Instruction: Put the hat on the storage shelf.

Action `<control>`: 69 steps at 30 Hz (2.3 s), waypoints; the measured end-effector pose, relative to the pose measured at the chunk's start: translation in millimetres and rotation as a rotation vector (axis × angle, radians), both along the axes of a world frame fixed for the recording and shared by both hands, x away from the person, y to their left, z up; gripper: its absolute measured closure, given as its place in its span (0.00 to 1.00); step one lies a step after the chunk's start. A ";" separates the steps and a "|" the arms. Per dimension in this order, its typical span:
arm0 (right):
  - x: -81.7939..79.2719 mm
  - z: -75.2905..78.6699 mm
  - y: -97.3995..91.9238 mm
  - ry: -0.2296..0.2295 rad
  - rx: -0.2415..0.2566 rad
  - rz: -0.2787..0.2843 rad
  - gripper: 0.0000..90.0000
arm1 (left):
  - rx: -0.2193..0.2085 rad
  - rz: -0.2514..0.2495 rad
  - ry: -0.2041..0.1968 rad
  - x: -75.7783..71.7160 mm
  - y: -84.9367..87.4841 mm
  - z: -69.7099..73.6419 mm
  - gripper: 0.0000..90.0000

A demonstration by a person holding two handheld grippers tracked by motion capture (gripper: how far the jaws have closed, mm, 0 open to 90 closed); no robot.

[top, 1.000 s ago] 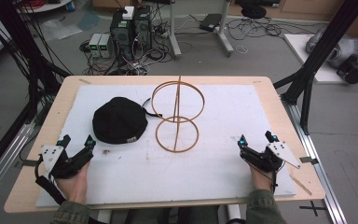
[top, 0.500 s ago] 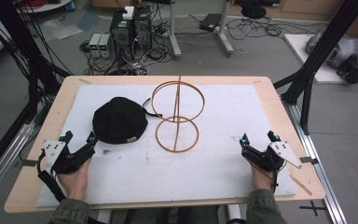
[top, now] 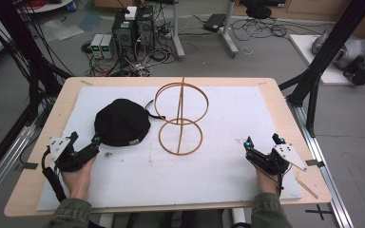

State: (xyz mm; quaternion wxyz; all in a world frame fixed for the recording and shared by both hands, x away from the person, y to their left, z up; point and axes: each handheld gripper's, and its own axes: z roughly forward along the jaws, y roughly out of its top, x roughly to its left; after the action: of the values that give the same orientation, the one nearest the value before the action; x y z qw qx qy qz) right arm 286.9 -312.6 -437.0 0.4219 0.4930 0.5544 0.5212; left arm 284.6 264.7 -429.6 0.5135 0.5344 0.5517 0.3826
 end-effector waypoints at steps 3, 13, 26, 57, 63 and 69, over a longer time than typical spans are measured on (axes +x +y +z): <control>0.1 -0.2 1.3 0.002 -0.003 0.005 0.04 | 0.009 -0.014 -0.008 5.4 -0.9 10.6 0.20; 0.3 0.3 1.1 0.005 0.003 0.007 0.04 | 0.024 -0.051 0.028 25.6 -6.6 24.2 0.19; 3.9 0.0 5.1 0.005 -0.025 0.032 0.04 | 0.082 -0.117 0.086 49.0 -23.5 32.1 0.19; 7.9 -0.8 7.3 0.009 -0.041 0.049 0.04 | 0.103 -0.130 0.236 82.6 -53.3 24.6 0.21; 8.4 -1.4 8.8 0.009 -0.052 0.064 0.04 | 0.106 -0.132 0.244 83.3 -50.8 23.5 0.24; 8.3 -1.4 9.5 0.014 -0.052 0.066 0.04 | 0.097 -0.155 0.253 82.7 -53.1 23.1 0.38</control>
State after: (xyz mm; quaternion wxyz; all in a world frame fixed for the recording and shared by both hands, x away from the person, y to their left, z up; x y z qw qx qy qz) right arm 295.2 -303.1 -438.4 0.4134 0.4669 0.5866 0.5167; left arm 367.2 211.7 -406.5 0.4414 0.6436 0.5499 0.2976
